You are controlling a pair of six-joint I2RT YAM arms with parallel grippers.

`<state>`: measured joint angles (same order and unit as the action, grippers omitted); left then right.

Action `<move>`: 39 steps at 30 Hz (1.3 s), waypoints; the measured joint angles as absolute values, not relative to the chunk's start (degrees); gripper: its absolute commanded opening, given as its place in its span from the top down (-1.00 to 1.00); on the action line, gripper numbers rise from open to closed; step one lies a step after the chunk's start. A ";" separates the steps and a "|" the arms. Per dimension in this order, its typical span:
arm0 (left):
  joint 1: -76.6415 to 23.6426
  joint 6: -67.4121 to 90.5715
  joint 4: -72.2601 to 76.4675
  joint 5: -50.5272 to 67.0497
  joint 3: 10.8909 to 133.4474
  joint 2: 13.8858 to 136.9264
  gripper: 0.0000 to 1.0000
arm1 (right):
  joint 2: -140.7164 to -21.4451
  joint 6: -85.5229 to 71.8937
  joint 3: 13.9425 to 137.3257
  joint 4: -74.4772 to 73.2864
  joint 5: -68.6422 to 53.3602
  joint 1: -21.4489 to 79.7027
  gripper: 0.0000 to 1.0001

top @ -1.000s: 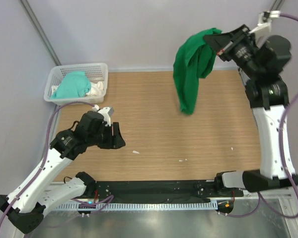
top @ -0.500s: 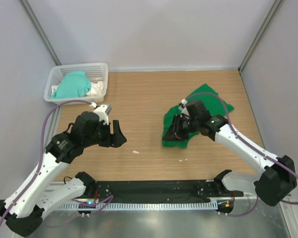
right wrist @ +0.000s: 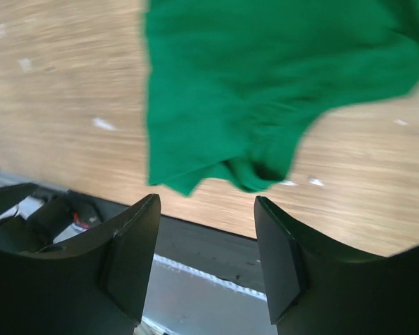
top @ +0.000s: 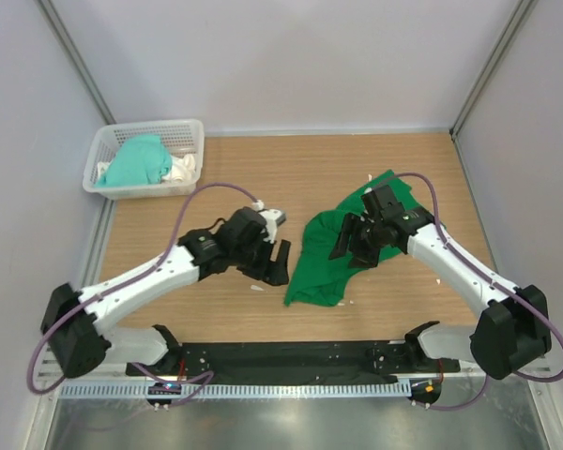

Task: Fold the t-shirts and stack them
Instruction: Flatten the tshirt out

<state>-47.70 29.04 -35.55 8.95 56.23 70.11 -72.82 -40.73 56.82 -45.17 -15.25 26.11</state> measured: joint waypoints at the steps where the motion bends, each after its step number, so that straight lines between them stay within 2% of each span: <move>1: -49.54 28.38 -34.72 8.49 56.90 72.79 -0.48 | -72.29 -40.71 54.33 -45.34 -15.18 24.14 -0.23; 4: -53.01 27.40 -32.18 7.77 57.93 80.31 -0.35 | -70.00 -40.73 48.86 -46.52 -15.07 20.45 -0.23; 5: -53.60 26.98 -31.75 7.46 57.93 82.26 -0.24 | -69.10 -40.73 47.79 -46.83 -15.16 20.03 -0.23; 9: -55.07 26.00 -31.27 6.57 57.93 88.58 -0.04 | -65.93 -40.84 45.10 -45.30 -18.70 20.21 -0.22; 15: -55.40 25.02 -29.74 7.51 58.06 91.96 -0.03 | -68.75 -41.85 42.15 -39.99 -23.55 26.83 -0.25; 19: -55.40 25.08 -28.86 8.19 58.06 93.73 0.08 | -71.33 -43.86 42.00 -35.92 -24.71 30.41 -0.09; 23: -55.40 25.21 -28.47 8.43 58.37 95.20 0.23 | -72.86 -45.63 40.97 -31.59 -25.74 30.59 -0.06; 29: -55.40 25.26 -28.36 8.80 58.72 96.01 0.35 | -75.92 -47.72 38.28 -26.11 -27.97 31.46 -0.05; 34: -55.40 25.30 -28.34 9.10 58.72 96.01 0.30 | -76.66 -48.60 38.06 -23.49 -28.64 32.27 -0.03; 39: -55.40 25.30 -28.38 9.13 58.67 95.83 0.28 | -78.50 -49.91 38.02 -20.38 -29.04 32.99 0.07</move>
<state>-55.40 25.30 -28.38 9.13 58.67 95.83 -78.50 -49.91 38.02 -20.38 -29.04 32.99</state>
